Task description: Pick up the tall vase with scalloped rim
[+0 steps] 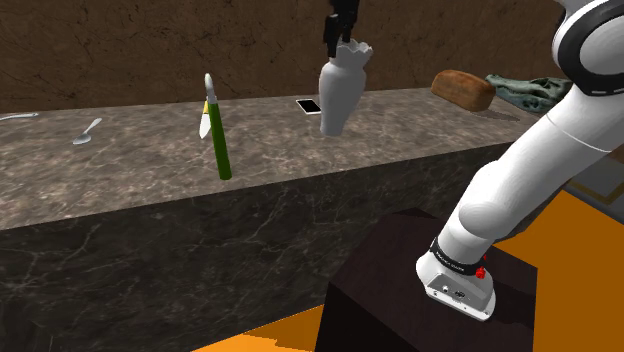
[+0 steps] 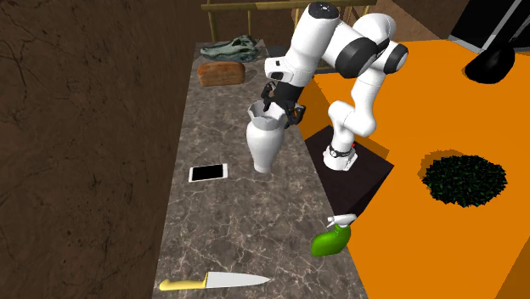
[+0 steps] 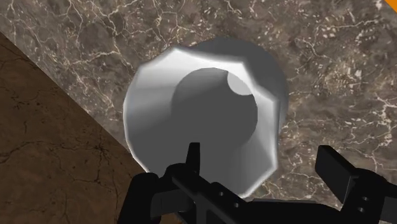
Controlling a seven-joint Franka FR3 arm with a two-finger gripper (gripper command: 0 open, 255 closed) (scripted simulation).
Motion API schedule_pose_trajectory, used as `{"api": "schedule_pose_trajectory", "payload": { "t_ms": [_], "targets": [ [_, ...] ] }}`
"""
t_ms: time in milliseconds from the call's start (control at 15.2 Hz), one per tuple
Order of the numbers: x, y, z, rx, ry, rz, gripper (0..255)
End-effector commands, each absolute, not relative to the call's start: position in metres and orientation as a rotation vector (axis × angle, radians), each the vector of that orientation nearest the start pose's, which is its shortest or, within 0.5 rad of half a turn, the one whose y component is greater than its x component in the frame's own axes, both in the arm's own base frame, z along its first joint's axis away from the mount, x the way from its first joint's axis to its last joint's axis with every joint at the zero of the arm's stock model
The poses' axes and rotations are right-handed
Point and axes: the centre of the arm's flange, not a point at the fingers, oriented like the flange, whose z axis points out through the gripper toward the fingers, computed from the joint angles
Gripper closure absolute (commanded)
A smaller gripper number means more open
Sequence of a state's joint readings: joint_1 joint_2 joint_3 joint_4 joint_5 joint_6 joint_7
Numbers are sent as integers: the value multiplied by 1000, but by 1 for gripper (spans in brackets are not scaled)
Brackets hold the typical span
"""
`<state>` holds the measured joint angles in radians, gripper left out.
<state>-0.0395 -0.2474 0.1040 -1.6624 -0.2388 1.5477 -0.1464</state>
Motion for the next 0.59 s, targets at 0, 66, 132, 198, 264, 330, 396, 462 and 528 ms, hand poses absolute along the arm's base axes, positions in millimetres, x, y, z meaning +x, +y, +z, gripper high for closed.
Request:
{"api": "schedule_pose_trajectory", "payload": {
  "t_ms": [0, 66, 132, 198, 264, 330, 396, 462, 528],
  "targets": [
    [471, 12, 699, -3389, -320, -206, 0],
    [471, 12, 693, -3389, -320, -206, 0],
    [471, 12, 690, -3389, -320, -206, 0],
    [471, 12, 690, -3389, -320, -206, 0],
    [471, 12, 690, -3389, -320, -206, 0],
    [470, 12, 690, -3389, -320, -206, 255],
    [471, 13, 690, -3389, -320, -206, 255],
    [470, 13, 690, -3389, -320, -206, 255],
    [470, 12, 690, -3389, -320, -206, 255]
  ]
}}
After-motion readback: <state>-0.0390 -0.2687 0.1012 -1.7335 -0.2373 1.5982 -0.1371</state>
